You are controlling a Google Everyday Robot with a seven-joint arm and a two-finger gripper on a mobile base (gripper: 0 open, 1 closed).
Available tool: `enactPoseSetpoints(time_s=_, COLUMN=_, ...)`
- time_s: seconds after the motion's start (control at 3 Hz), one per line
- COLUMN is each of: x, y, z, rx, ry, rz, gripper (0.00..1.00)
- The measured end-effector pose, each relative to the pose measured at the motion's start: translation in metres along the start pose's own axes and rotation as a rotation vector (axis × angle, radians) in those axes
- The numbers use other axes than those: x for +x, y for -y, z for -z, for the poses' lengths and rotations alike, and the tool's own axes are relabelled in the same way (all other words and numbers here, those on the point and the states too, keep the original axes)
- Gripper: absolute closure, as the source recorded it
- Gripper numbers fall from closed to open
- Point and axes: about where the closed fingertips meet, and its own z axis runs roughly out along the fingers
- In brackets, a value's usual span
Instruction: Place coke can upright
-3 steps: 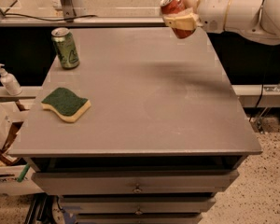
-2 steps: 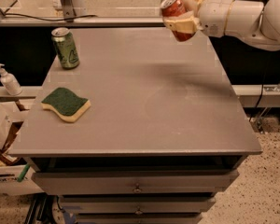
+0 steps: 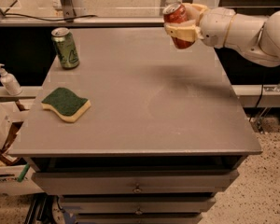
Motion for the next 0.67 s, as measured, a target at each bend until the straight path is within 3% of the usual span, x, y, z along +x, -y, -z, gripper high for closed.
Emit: enactPoseSetpoints(time_s=0.67, x=0.003, y=-0.0001, z=0.0003, rx=0.016, ry=0.039, rz=-0.013, gripper=1.0)
